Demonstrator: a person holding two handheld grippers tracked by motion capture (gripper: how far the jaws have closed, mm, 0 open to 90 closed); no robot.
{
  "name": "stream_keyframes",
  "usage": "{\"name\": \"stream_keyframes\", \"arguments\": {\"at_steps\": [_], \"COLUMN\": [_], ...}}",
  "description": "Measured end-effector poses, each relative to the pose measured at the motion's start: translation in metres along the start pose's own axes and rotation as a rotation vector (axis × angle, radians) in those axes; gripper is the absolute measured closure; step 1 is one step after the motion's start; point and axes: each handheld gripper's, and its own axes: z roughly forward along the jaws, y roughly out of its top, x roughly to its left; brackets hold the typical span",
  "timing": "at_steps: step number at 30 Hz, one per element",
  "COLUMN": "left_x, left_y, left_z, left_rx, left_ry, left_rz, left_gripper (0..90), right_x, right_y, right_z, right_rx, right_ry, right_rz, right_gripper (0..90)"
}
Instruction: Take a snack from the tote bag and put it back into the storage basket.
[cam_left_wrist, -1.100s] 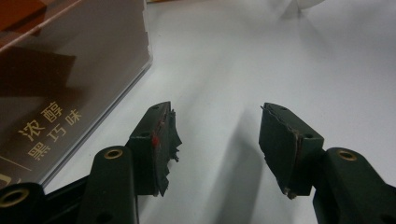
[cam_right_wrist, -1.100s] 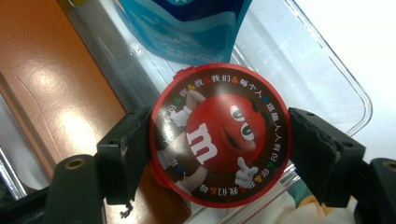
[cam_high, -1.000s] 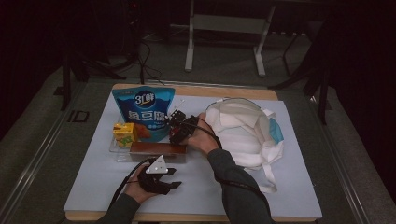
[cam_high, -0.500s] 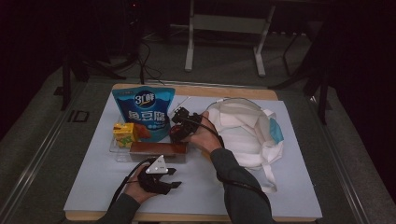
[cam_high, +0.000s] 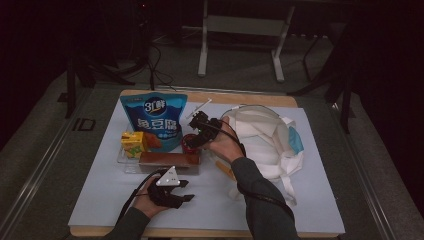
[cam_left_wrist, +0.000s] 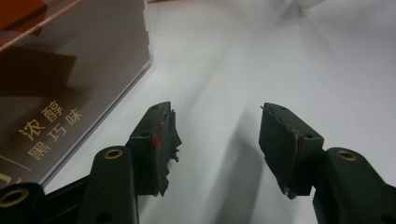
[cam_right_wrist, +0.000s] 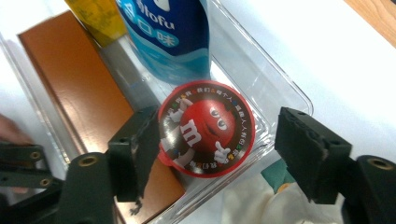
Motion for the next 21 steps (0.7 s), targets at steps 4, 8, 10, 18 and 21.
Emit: {"name": "stream_keyframes", "arguments": {"at_steps": [4,8,10,18,21], "left_x": [0.000,0.000,0.000,0.001,0.001], "left_y": [0.000,0.000,0.000,0.000,0.000], "left_z": [0.000,0.000,0.000,0.000,0.000], "left_rx": [-0.001,-0.002,-0.002,0.001,0.001], "left_ry": [0.000,-0.002,-0.001,-0.002,-0.003], "left_rz": [0.000,-0.003,-0.002,-0.003,-0.004], "left_gripper": [44.6,44.7,44.6,44.6,44.7], "right_x": [0.000,-0.002,-0.004,-0.011,-0.015], "right_y": [0.001,0.000,0.000,-0.008,-0.012], "right_z": [-0.007,-0.014,-0.017,-0.027,-0.030], "right_rx": [-0.010,-0.026,-0.029,-0.047,-0.050], "right_ry": [-0.003,-0.006,-0.010,-0.008,-0.011], "right_rz": [-0.004,-0.003,-0.004,0.013,0.028], "right_gripper": [34.2,36.6,38.2,39.1,39.2]}}
